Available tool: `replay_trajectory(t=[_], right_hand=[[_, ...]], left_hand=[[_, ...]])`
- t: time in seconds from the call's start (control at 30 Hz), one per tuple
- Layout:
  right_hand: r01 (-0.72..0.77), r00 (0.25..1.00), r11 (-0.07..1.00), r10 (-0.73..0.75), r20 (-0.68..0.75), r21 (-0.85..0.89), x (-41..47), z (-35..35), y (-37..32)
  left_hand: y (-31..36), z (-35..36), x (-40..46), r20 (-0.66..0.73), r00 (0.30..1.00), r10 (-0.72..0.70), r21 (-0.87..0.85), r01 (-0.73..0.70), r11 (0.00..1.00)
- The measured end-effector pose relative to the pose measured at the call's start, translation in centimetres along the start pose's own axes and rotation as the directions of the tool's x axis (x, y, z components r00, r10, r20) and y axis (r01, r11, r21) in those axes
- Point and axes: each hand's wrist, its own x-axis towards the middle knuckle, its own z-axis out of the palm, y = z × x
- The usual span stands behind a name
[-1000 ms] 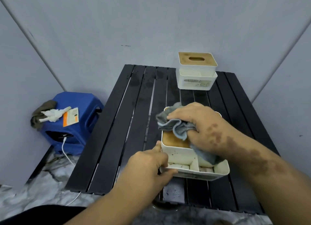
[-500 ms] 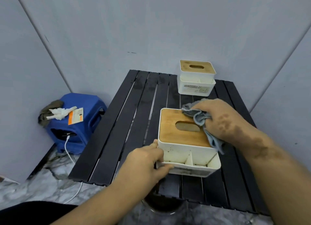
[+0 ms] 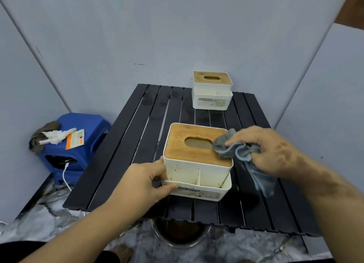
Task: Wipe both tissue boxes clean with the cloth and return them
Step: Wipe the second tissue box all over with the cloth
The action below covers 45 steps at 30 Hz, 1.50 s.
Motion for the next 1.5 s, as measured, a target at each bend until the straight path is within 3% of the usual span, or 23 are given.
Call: replay_trajectory(t=[0.07,0.17,0.3,0.5,0.73,0.9,0.93,1.0,1.07,1.13,1.27,1.5], right_hand=[[0.016,0.997,0.997,-0.021,-0.080,-0.072,0.9,0.2,-0.5],[0.040,0.999,0.974,-0.031,0.041,-0.225,1.6,1.5,-2.2],[0.206,0.973,0.971,-0.190,0.133,-0.118,0.4,2.1,-2.3],[0.118,0.990,0.988,-0.110,0.088,-0.097,-0.4,0.8,-0.3],[0.144,0.988,0.984,-0.150,-0.049,-0.108,1.8,7.0,-6.8],[0.292,0.956,0.940,-0.281,0.083,-0.179,5.3,7.8,-8.8],[0.256,0.965,0.937,-0.235,0.115,-0.237,6.1,7.0,-8.5],[0.019,0.991,0.927,0.031,0.129,-0.374,7.8,5.6,-6.4],[-0.160,0.984,0.931,0.177,0.024,-0.328,8.5,5.2,-5.4],[-0.104,0.994,0.944,0.106,-0.008,-0.313,8.3,6.5,-6.0],[0.155,0.986,0.963,-0.136,0.096,-0.222,7.9,8.2,-8.0],[-0.180,0.977,0.967,0.196,0.078,-0.182,7.8,3.8,-4.1]], left_hand=[[0.0,-0.1,0.0,0.005,1.000,-0.006,-0.034,0.006,0.999],[-0.3,0.3,0.0,-0.017,1.000,-0.010,-0.062,0.009,0.998],[-0.6,0.6,-0.1,-0.034,0.999,-0.013,-0.084,0.011,0.996],[-0.7,1.1,-0.7,-0.093,0.995,0.027,-0.105,-0.036,0.994],[-0.3,1.3,-1.1,-0.160,0.985,0.060,-0.165,-0.087,0.982],[-0.4,1.3,-1.2,-0.155,0.987,0.048,-0.151,-0.072,0.986],[-0.5,1.3,-1.2,-0.156,0.987,0.042,-0.163,-0.067,0.984],[-0.6,1.5,-1.2,-0.148,0.989,0.032,-0.173,-0.057,0.983],[-0.6,1.7,-1.2,-0.150,0.988,0.046,-0.150,-0.069,0.986],[-0.7,1.7,-1.2,-0.158,0.985,0.064,-0.119,-0.083,0.989],[-0.8,1.7,-1.1,-0.159,0.985,0.062,-0.099,-0.078,0.992],[-0.4,1.7,-1.2,-0.143,0.989,0.046,-0.076,-0.058,0.995]])
